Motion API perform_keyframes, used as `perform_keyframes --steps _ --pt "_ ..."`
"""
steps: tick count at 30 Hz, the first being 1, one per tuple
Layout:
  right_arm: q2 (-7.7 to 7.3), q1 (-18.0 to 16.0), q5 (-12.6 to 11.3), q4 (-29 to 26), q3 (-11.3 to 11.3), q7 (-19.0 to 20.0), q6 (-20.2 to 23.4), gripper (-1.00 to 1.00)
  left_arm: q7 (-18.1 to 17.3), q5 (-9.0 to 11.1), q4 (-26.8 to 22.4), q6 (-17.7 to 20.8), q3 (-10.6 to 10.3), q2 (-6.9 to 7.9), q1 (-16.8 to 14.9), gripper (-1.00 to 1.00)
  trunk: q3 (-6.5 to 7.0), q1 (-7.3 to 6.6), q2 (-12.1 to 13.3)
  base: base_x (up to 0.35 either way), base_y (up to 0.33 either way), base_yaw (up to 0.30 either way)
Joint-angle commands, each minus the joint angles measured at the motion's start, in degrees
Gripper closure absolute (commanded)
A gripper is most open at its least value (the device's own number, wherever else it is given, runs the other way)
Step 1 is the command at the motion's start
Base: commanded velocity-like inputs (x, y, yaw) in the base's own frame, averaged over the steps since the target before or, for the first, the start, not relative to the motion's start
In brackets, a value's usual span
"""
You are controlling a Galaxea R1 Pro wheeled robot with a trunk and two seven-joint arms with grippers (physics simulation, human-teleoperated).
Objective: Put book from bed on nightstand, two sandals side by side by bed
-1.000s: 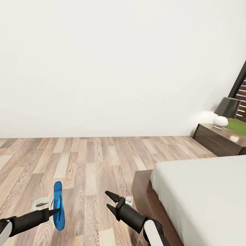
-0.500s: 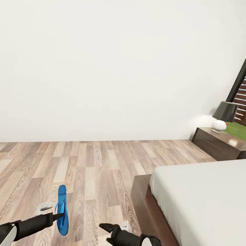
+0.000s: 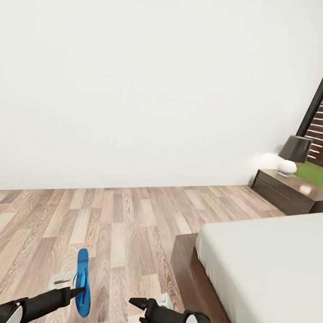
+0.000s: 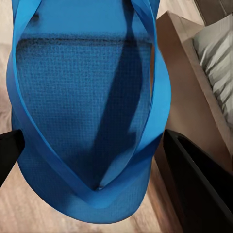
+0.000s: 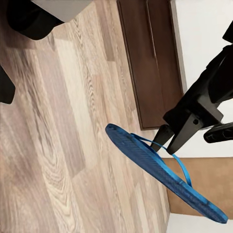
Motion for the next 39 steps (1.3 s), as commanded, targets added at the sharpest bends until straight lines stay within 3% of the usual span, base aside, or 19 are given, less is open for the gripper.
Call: perform_keyframes --steps 1,12,27,32,36,39 --pt "-0.01 0.0 -0.1 0.0 0.0 0.0 0.2 -1.00 -0.2 0.3 0.0 0.5 0.1 -0.01 0.0 1.00 0.13 -0.24 0.4 0.000 0.000 0.000" --pt "-0.01 0.0 -0.1 0.0 0.1 0.0 0.2 -1.00 -0.3 0.3 0.0 0.5 0.1 0.02 0.0 1.00 2.10 -2.65 4.8 0.000 0.000 0.042" --pt "0.03 0.0 0.0 0.4 0.1 -0.1 -0.6 -1.00 -0.2 0.3 0.0 0.5 0.1 0.02 0.0 1.00 4.79 -5.95 10.8 0.000 0.000 0.275" --pt "-0.27 0.0 4.2 1.0 0.0 0.0 -1.5 -1.00 -0.1 0.3 0.1 0.5 0.0 -0.13 0.0 1.00 5.69 -7.05 12.8 0.000 0.000 0.292" --pt "-3.98 0.0 9.2 5.5 0.0 0.1 -3.1 -1.00 -0.1 0.3 0.1 0.5 0.0 -0.92 0.0 1.00 6.41 -7.92 14.4 0.000 0.000 0.292" --pt "-5.35 0.1 10.3 9.0 0.0 0.2 -10.4 -1.00 -0.1 0.3 1.6 0.4 0.0 -1.20 0.0 1.00 6.95 -8.58 15.6 0.000 0.000 0.292"
